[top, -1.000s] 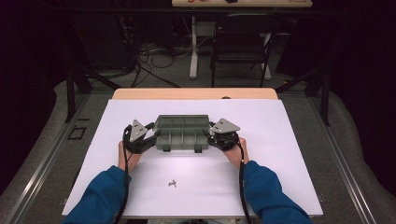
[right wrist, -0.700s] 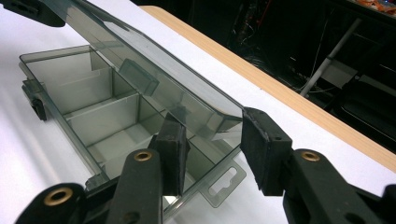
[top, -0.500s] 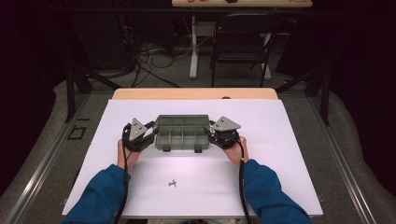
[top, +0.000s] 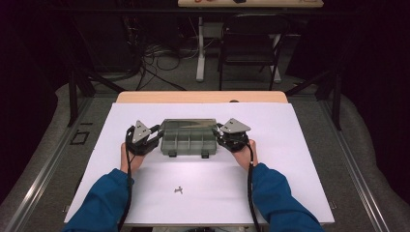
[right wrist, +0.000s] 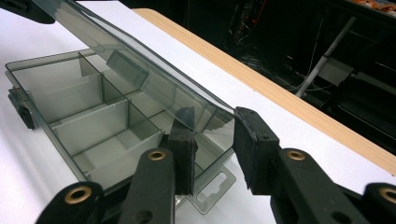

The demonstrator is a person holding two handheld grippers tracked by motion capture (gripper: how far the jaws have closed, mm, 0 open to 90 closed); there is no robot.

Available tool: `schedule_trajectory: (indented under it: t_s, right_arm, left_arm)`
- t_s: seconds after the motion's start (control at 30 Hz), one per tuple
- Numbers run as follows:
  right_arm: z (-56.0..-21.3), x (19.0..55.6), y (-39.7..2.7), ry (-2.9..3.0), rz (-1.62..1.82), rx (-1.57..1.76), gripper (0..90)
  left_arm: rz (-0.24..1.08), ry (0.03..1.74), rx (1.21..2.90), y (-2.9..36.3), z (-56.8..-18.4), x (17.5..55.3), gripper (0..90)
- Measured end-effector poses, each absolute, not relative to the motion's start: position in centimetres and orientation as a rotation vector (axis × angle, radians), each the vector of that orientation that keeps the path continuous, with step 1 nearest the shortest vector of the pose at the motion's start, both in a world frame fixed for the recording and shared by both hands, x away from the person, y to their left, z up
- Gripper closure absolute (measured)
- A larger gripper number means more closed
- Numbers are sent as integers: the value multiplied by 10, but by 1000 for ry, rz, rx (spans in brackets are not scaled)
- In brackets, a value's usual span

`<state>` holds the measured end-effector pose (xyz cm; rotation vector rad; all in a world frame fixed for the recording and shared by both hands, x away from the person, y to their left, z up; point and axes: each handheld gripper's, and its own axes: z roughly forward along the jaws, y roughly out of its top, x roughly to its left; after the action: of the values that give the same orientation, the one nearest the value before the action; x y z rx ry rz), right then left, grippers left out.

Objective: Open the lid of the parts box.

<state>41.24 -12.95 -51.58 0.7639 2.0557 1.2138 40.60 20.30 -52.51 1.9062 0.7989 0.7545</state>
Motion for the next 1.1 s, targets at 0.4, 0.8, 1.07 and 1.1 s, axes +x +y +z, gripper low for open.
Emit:
schedule_trajectory:
  t_s: [0.4, 0.8, 1.07, 1.1]
  right_arm:
    - [-513, 418, -131, 2086, 1211, 770, 705]
    - [-505, 423, -131, 2098, 1193, 767, 726]
    - [-501, 428, -131, 2090, 1204, 754, 736]
    - [-501, 428, -131, 2086, 1207, 755, 737]
  left_arm:
    - [761, 775, 1951, 203, -514, 410, 701]
    - [763, 766, 1963, 203, -506, 415, 713]
    - [757, 753, 1979, 204, -499, 418, 713]
    - [758, 754, 1976, 204, -498, 419, 713]
